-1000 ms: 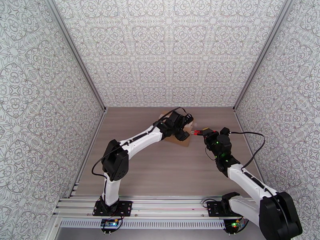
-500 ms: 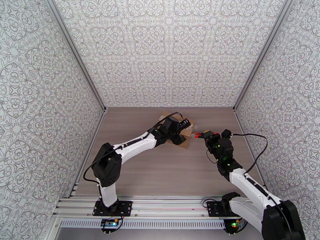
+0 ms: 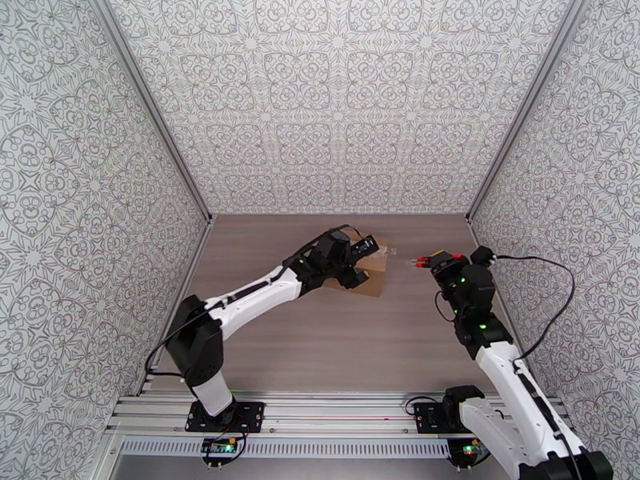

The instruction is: Unpack the express box

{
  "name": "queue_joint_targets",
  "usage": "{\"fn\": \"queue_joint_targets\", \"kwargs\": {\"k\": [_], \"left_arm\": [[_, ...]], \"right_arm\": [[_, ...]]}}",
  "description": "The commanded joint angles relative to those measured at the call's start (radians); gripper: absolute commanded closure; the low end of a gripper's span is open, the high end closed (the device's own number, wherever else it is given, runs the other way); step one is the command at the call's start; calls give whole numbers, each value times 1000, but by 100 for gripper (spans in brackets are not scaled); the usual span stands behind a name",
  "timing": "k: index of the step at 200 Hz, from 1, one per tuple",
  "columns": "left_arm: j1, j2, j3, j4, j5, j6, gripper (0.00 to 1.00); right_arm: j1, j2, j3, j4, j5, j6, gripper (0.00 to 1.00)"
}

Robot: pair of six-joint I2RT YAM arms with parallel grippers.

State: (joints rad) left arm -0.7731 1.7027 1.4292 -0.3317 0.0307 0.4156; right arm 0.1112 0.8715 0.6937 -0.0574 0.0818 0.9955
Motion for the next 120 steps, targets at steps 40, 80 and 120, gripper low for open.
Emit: {"fn": "queue_joint_targets", "kwargs": {"k": [40, 80, 120], "left_arm": [[180, 58, 264, -137, 174, -66, 9], [289, 350, 641, -227, 176, -173, 9], [378, 517, 830, -233, 332, -312, 9]], "right_arm": [[65, 56, 40, -270, -120, -175, 100], [260, 160, 20, -191, -36, -165, 100], [385, 333, 72, -54, -5, -144, 100]]}}
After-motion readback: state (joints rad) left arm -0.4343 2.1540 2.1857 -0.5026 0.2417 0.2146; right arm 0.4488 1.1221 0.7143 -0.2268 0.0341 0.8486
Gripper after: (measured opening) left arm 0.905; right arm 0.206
